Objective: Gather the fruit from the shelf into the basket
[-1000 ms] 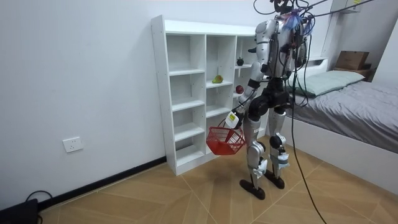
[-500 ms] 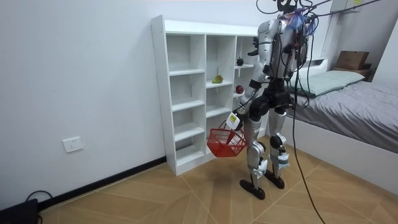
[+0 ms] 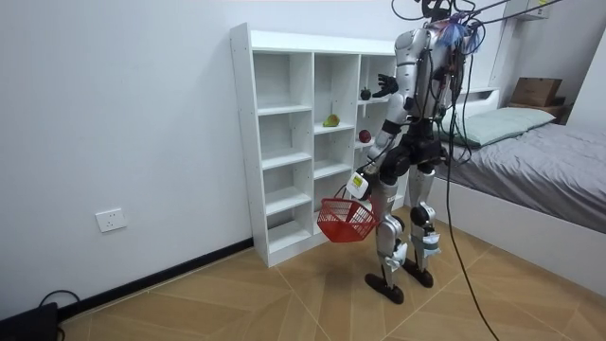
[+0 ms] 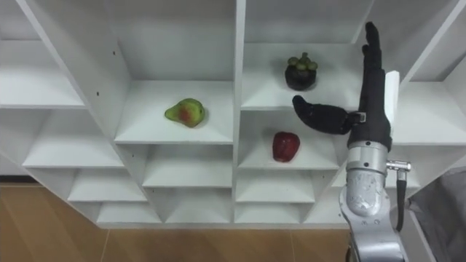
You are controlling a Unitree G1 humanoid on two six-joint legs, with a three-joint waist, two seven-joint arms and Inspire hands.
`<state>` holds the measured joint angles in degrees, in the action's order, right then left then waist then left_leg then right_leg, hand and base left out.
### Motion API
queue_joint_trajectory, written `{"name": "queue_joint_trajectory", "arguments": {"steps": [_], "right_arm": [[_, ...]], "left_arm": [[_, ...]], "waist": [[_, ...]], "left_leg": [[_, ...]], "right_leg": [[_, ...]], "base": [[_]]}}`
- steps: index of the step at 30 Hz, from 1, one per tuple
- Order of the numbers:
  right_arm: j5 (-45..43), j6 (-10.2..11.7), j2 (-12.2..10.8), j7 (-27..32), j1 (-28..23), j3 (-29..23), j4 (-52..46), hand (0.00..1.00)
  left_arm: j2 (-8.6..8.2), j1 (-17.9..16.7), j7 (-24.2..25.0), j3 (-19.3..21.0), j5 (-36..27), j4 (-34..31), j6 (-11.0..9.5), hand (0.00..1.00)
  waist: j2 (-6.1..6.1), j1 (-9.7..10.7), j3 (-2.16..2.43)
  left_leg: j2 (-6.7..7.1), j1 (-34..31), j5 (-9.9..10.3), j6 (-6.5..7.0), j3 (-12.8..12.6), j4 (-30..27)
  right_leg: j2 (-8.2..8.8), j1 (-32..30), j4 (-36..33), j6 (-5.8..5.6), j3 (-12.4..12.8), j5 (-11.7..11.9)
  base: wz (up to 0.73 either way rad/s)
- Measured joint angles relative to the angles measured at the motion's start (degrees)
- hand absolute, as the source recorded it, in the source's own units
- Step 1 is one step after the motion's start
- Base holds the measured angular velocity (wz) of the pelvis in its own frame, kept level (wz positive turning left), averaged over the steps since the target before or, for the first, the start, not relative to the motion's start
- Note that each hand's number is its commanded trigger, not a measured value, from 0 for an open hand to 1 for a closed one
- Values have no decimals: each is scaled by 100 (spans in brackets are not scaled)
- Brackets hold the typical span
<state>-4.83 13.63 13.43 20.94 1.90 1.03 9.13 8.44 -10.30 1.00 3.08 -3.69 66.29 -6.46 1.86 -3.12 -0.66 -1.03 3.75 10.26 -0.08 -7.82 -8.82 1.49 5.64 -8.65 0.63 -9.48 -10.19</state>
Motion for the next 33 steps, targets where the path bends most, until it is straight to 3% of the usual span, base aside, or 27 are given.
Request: {"name": "queue_joint_trajectory", "arguments": {"steps": [13, 20, 26, 33], "right_arm": [[31, -124, 6, 18, 374, -17, 230, 0], [397, -158, 29, 12, 780, -45, 334, 0], [706, -162, 58, 8, 960, -250, 684, 0], [712, -302, 271, -114, 1066, -227, 860, 0]], "left_arm": [[-3, 45, 79, 6, 123, -4, 117, 100], [71, 8, 168, 24, 208, -119, 169, 100], [78, -18, 184, 25, 207, -120, 167, 100], [111, -21, 175, 13, 206, -121, 198, 100]], "waist": [[-26, -44, 12], [76, -44, 76], [75, -57, 50], [108, -87, 14]], "left_leg": [[31, -24, -14, 21, 49, -61], [55, -45, -19, 29, 108, -69], [60, -25, -20, 30, 192, -72], [60, -33, -20, 30, 187, -76]], "right_leg": [[35, 36, 2, -9, -84, -6], [48, 35, 8, -21, -126, -13], [44, 95, 7, -21, -177, -13], [44, 77, -3, -21, -154, -13]], "base": [[1], [5], [5], [0]]}}
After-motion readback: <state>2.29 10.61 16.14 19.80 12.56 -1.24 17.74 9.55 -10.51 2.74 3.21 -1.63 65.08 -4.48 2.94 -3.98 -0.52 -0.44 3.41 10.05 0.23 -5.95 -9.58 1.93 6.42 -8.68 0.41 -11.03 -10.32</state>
